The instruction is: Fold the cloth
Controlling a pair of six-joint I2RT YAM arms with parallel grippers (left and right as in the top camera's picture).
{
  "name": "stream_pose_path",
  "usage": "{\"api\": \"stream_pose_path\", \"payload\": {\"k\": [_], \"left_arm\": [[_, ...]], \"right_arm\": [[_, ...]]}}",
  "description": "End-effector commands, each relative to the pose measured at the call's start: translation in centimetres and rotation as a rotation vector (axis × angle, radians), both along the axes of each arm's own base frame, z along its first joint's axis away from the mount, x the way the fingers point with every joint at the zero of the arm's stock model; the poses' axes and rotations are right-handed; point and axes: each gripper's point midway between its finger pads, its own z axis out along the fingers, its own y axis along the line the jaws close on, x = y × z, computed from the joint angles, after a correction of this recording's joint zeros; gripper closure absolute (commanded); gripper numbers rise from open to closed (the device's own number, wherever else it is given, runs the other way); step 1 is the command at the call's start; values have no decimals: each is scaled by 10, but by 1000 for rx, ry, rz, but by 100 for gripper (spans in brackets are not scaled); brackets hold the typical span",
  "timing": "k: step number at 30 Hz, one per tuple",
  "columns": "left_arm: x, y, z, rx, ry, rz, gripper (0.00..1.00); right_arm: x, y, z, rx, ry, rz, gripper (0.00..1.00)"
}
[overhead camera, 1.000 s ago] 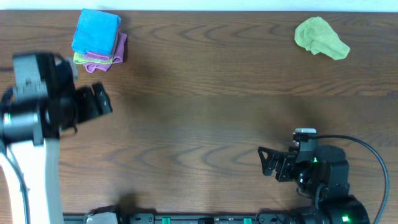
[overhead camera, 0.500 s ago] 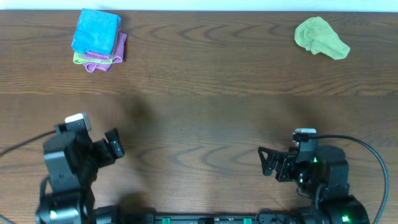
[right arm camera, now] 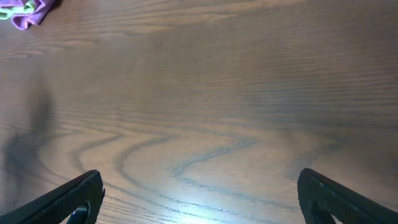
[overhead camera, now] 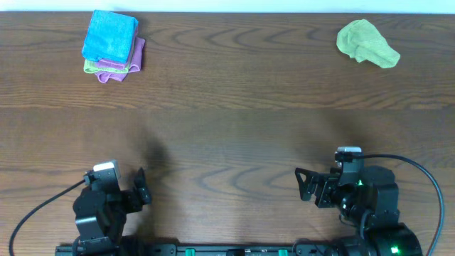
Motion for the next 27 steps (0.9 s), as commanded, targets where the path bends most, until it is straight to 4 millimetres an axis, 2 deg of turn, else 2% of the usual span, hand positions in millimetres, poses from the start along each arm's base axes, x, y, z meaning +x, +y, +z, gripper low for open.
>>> {"api": "stream_pose_path", "payload": {"k": [1, 10, 17, 27], "left_arm": [[-4, -6, -7, 58, 11, -69, 5], [-18, 3, -19, 112, 57, -28, 5], [-21, 3, -34, 109, 78, -30, 5], [-22, 3, -41, 107, 100, -31, 5]], "right_arm": [[1, -2, 1, 7, -2, -17, 1], [1, -2, 1, 7, -2, -17, 1], [1, -2, 1, 7, -2, -17, 1], [1, -2, 1, 7, -2, -17, 1]]}}
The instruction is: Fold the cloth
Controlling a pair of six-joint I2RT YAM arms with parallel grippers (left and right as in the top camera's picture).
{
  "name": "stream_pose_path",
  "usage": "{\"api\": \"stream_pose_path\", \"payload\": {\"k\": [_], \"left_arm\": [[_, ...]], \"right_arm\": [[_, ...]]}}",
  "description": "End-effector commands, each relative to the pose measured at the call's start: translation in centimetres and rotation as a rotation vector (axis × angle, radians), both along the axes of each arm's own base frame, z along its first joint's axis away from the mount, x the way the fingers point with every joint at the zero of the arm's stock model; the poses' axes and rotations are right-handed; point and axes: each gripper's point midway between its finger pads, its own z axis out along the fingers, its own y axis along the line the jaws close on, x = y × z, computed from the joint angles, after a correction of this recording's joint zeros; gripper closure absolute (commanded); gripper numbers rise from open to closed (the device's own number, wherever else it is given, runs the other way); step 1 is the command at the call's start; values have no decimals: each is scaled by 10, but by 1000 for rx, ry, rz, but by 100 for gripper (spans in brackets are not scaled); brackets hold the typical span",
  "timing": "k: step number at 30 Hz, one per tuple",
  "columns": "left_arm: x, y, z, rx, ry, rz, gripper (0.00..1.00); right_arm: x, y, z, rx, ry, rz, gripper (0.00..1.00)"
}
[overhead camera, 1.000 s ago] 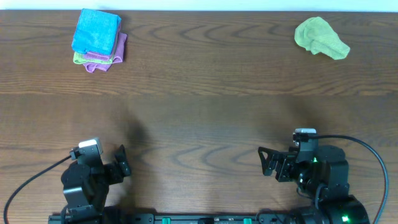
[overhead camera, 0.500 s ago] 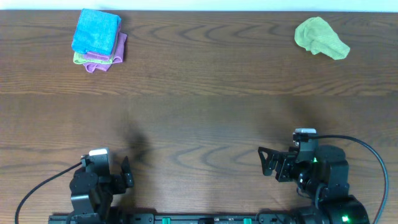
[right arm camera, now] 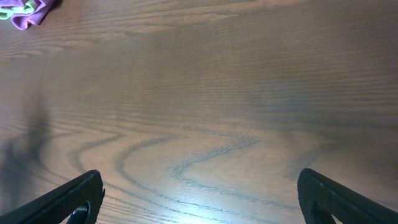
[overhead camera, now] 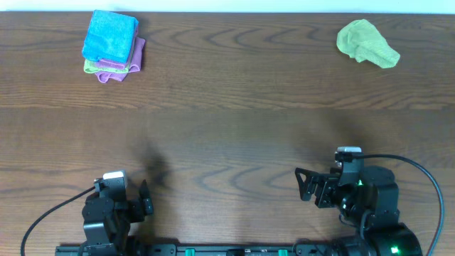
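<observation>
A crumpled green cloth (overhead camera: 366, 43) lies at the far right of the table, untouched. My right gripper (overhead camera: 304, 186) rests near the front edge, far from that cloth. In the right wrist view it (right arm camera: 199, 179) is open, with only bare wood between its fingers. My left gripper (overhead camera: 146, 199) sits low at the front left; its fingers look spread and hold nothing.
A stack of folded cloths (overhead camera: 111, 44), blue on top of purple and green, lies at the far left. Its purple edge (right arm camera: 28, 14) shows in the corner of the right wrist view. Dark wooden table (overhead camera: 227, 128) spans the middle. Cables trail from both arm bases.
My left arm has drawn back toward the table's front edge and now sits lower in the overhead view. The right arm and both cloth piles have not moved.
</observation>
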Motion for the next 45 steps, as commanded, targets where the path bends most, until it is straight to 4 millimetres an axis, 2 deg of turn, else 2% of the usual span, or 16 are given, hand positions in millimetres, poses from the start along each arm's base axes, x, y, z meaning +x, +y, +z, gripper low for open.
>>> {"api": "stream_pose_path", "payload": {"k": [1, 17, 18, 20, 25, 29, 36, 42, 45], "left_arm": [[-3, 2, -12, 20, 34, -1, 5], [-3, 2, -12, 20, 34, -1, 5], [-3, 2, -12, 20, 34, -1, 5], [-3, 2, -12, 20, 34, -1, 5], [-3, 2, -12, 20, 34, -1, 5], [-3, 2, -12, 20, 34, -1, 5], [-3, 2, -12, 20, 34, -1, 5], [-3, 2, -12, 20, 34, -1, 5], [-3, 2, -12, 20, 34, -1, 5]], "right_arm": [[1, -2, 1, 7, -2, -17, 1], [4, -6, 3, -8, -20, -37, 1], [8, -20, 1, -65, -28, -102, 1], [9, -32, -3, -130, -41, -136, 1], [3, -38, -16, -322, -160, 15, 1], [-2, -50, -34, -364, -188, -16, 1], [-6, -53, -59, -439, -221, 29, 1], [-7, -54, -70, -442, -226, 31, 1], [-7, -54, -69, -444, -229, 27, 1]]}}
